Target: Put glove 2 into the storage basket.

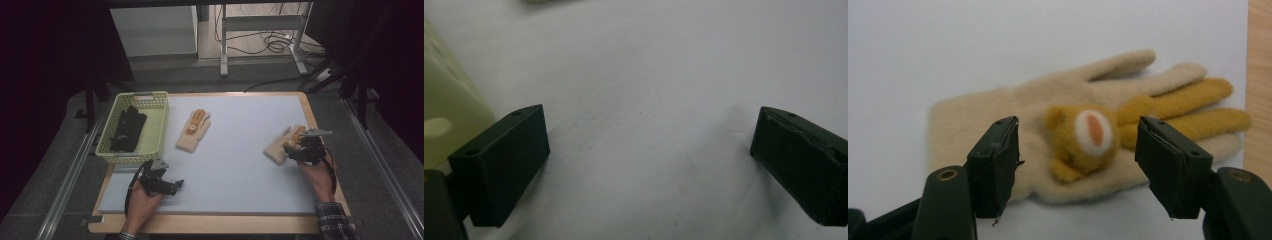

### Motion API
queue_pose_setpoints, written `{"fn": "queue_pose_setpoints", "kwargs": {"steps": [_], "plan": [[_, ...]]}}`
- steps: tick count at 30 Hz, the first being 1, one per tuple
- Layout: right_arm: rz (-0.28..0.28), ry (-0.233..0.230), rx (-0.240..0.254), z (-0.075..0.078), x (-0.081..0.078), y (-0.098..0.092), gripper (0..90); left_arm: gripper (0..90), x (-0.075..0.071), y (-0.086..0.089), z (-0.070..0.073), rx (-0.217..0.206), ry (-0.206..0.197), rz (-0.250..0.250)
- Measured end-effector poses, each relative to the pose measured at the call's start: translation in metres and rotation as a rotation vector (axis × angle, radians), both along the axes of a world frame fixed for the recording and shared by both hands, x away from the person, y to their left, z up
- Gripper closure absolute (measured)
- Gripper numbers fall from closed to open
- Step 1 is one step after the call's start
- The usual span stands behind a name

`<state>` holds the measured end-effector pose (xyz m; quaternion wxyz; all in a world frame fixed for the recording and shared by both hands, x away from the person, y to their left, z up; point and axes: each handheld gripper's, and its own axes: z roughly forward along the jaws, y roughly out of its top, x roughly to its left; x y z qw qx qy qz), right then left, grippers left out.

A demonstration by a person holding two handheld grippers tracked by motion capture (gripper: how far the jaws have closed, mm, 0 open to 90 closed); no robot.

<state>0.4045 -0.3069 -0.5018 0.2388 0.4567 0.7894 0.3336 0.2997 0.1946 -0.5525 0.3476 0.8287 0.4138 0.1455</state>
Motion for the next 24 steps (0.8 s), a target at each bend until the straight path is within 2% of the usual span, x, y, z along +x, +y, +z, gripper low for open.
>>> {"fn": "queue_pose_setpoints", "kwargs": {"steps": [3, 5, 8, 10, 11, 12, 13, 14, 17, 18, 20, 21, 24], "plan": [[-0.003, 0.012, 0.004, -0.011, 0.01, -0.002, 35.8, 2.3, 0.0, 0.0, 0.0, 0.0, 0.0, 0.0], [0.007, 0.024, 0.005, -0.015, 0.014, -0.002, 52.6, 2.3, 0.0, 0.0, 0.0, 0.0, 0.0, 0.0], [0.031, 0.019, 0.032, -0.012, 0.011, 0.001, 60.8, 2.3, 0.0, 0.0, 0.0, 0.0, 0.0, 0.0], [0.045, 0.018, 0.043, -0.01, 0.01, 0.002, 61.2, 2.3, 0.0, 0.0, 0.0, 0.0, 0.0, 0.0], [0.071, 0.019, 0.067, -0.005, 0.006, 0.004, 61.4, 2.3, 0.0, 0.0, 0.0, 0.0, 0.0, 0.0], [0.12, 0.014, 0.083, 0.003, -0.003, 0.01, 61.4, 2.3, 0.0, 0.0, 0.0, -0.003, 0.0, 0.002], [0.12, 0.014, 0.083, 0.003, -0.003, 0.01, 61.4, 2.4, 0.0, 0.0, 0.0, -0.003, 0.0, 0.002], [0.145, 0.016, 0.086, 0.006, -0.007, 0.013, 61.4, 2.4, 0.0, 0.0, 0.0, -0.003, 0.0, 0.003], [0.251, 0.035, 0.097, 0.013, -0.021, 0.03, 61.1, 2.4, 0.0, 0.0, 0.0, -0.003, 0.0, 0.003], [0.324, 0.054, 0.092, 0.012, -0.03, 0.046, 59.1, 2.4, 0.0, 0.0, 0.0, -0.003, 0.0, 0.002], [0.343, 0.067, 0.09, 0.009, -0.032, 0.051, 56.7, 2.4, 0.0, 0.0, 0.0, -0.003, -0.001, 0.002], [0.374, 0.062, 0.054, 0.005, -0.038, 0.063, 47.3, 2.4, 0.0, 0.0, 0.0, -0.003, -0.001, 0.003], [0.37, 0.046, 0.054, 0.007, -0.042, 0.065, 44.3, 2.4, 0.0, 0.0, 0.0, -0.003, -0.001, 0.002]]}}
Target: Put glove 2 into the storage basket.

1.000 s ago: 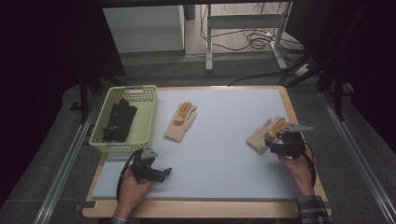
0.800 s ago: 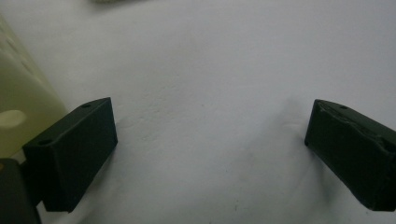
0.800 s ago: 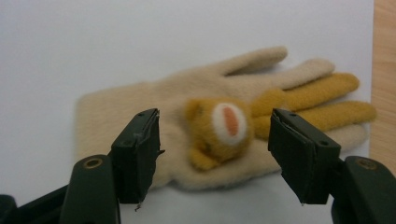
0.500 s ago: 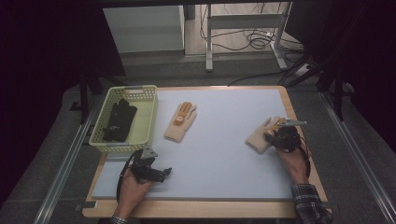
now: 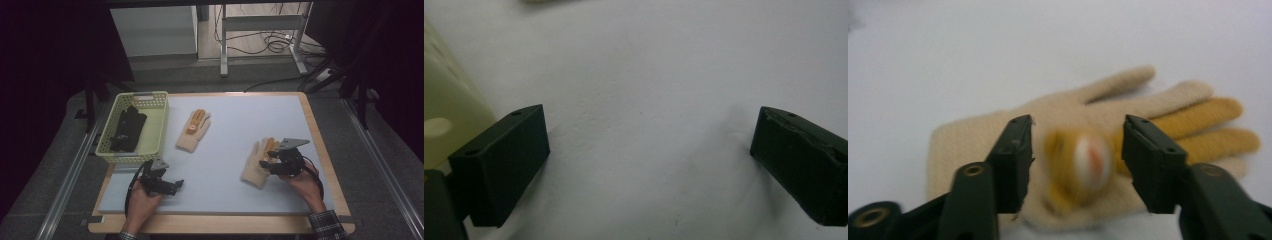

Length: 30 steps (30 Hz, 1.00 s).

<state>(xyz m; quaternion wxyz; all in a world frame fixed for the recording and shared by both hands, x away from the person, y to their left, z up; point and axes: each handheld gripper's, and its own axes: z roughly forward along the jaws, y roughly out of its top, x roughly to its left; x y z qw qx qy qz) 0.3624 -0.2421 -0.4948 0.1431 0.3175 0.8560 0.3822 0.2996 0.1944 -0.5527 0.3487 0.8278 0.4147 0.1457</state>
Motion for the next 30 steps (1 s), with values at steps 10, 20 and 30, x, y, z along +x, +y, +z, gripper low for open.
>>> {"fn": "queue_pose_setpoints", "kwargs": {"steps": [10, 20, 30], "plan": [[-0.167, 0.032, 0.015, -0.016, 0.001, -0.032, 57.1, 2.4, 0.0, 0.0, 0.0, 0.0, 0.0, 0.0], [-0.176, 0.044, 0.03, -0.032, 0.001, -0.016, 85.5, 2.4, 0.0, 0.0, 0.0, 0.001, 0.0, 0.0], [-0.164, 0.013, -0.013, 0.003, -0.003, -0.009, 86.3, 2.4, 0.0, 0.0, 0.0, 0.0, 0.0, 0.0]]}}
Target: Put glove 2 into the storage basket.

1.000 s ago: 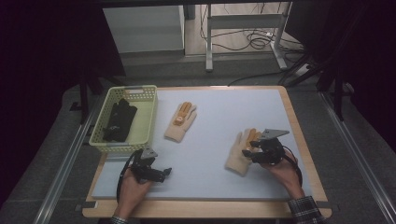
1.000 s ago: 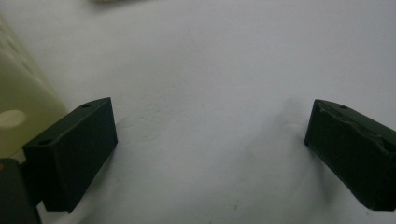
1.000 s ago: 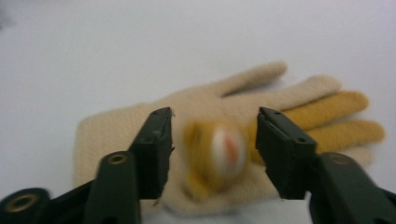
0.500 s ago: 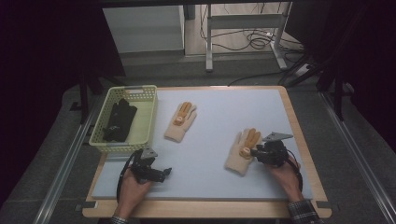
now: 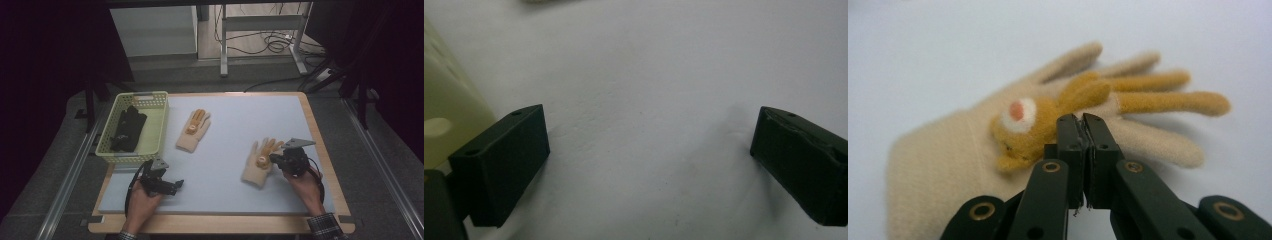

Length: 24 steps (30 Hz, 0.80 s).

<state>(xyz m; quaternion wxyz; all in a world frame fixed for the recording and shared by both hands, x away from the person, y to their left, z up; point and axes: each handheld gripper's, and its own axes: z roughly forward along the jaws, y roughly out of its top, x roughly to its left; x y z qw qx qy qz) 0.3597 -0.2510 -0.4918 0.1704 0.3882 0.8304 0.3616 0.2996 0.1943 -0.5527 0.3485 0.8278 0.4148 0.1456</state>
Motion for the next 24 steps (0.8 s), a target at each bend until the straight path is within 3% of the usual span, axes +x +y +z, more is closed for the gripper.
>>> {"fn": "queue_pose_setpoints", "kwargs": {"steps": [9, 15, 16, 19, 20, 24], "plan": [[0.048, -0.014, -0.045, 0.02, 0.009, 0.03, 85.3, 2.4, 0.0, 0.0, 0.0, 0.0, 0.0, 0.0], [0.112, -0.001, -0.05, 0.029, 0.02, 0.068, 84.6, 2.4, 0.0, 0.0, 0.0, -0.004, -0.001, 0.002], [0.137, -0.002, -0.053, 0.03, 0.022, 0.081, 84.5, 2.4, 0.0, 0.0, 0.0, 0.003, 0.001, -0.003], [0.156, 0.003, -0.049, 0.031, 0.023, 0.093, 84.2, 2.4, 0.0, 0.0, 0.0, 0.003, 0.001, -0.002], [0.182, 0.008, -0.047, 0.032, 0.024, 0.108, 84.0, 2.4, 0.0, 0.0, 0.0, 0.003, 0.0, -0.002], [0.219, 0.022, -0.035, 0.031, 0.025, 0.125, 82.1, 2.4, 0.0, 0.0, 0.0, 0.004, -0.001, -0.004]]}}
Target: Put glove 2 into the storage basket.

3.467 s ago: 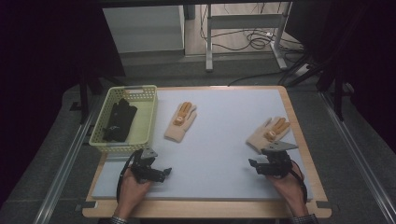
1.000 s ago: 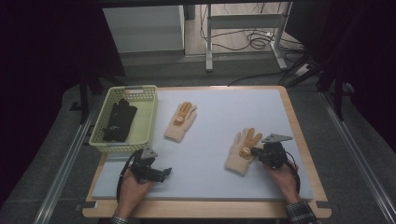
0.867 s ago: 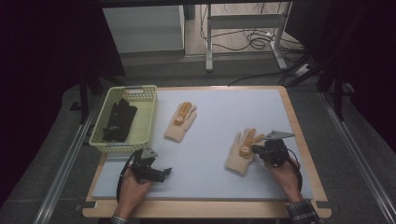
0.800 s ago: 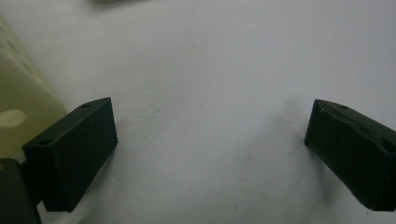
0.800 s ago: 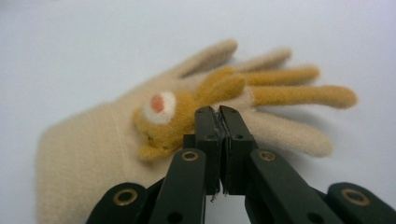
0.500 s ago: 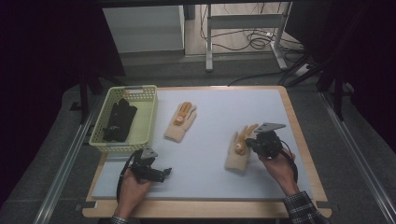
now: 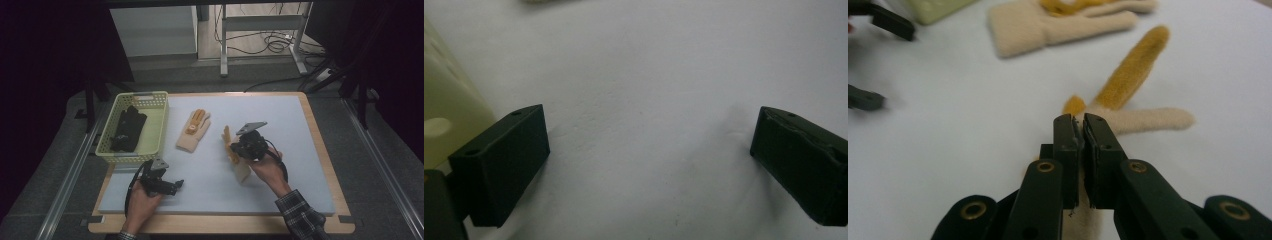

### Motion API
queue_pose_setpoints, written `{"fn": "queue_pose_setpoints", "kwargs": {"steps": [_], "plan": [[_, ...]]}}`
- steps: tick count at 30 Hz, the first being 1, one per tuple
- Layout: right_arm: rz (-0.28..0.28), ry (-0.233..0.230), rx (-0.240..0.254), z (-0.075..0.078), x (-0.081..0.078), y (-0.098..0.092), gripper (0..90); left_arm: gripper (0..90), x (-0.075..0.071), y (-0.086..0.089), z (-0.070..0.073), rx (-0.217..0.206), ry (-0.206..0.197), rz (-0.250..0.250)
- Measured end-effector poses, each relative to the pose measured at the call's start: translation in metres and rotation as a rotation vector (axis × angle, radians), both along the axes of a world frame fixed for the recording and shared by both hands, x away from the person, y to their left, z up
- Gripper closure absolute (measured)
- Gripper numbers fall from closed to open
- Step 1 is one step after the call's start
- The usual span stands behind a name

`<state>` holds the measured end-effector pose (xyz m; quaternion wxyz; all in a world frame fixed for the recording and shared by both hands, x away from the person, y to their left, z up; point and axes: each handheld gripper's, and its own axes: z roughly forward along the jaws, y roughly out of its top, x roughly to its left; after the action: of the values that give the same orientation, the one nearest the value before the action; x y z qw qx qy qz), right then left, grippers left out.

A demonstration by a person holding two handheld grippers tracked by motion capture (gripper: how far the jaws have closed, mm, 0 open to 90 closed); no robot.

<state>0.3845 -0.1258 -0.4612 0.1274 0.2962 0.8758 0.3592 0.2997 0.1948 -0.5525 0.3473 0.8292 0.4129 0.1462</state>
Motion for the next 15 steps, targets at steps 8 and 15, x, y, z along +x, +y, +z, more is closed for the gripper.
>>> {"fn": "queue_pose_setpoints", "kwargs": {"steps": [8, 15], "plan": [[0.077, 0.002, 0.011, 0.002, -0.004, 0.031, 70.9, 2.4, 0.0, 0.0, 0.0, -0.006, -0.002, 0.005], [0.001, -0.003, -0.014, -0.029, 0.001, 0.0, 70.8, 2.4, 0.0, 0.0, 0.0, -0.004, 0.0, 0.003]]}}
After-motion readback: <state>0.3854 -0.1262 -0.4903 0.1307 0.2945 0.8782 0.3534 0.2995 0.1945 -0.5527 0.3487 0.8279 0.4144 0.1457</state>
